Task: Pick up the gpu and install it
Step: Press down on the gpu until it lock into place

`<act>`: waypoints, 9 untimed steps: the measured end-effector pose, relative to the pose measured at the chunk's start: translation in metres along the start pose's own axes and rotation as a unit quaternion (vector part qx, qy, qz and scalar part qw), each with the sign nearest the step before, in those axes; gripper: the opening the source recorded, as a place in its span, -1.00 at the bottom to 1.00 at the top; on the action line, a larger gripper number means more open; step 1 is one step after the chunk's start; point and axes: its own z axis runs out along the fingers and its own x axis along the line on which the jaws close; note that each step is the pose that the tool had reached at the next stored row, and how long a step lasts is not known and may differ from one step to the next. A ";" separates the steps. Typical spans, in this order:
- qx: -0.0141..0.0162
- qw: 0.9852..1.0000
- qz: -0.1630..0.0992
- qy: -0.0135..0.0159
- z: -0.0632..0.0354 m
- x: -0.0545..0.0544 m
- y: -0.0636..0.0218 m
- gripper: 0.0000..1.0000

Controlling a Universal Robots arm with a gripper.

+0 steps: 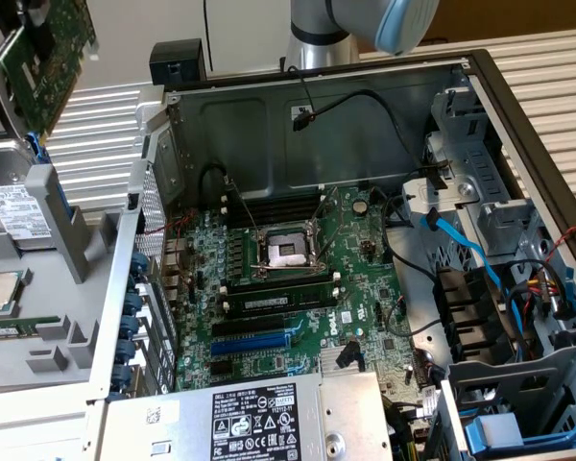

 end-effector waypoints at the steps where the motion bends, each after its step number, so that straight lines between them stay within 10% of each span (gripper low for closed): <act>1: 0.000 1.000 0.000 0.001 -0.0002 -0.004 0.0007 -0.46; 9: 0.001 1.000 0.001 0.006 -0.0014 -0.040 0.0065 -0.46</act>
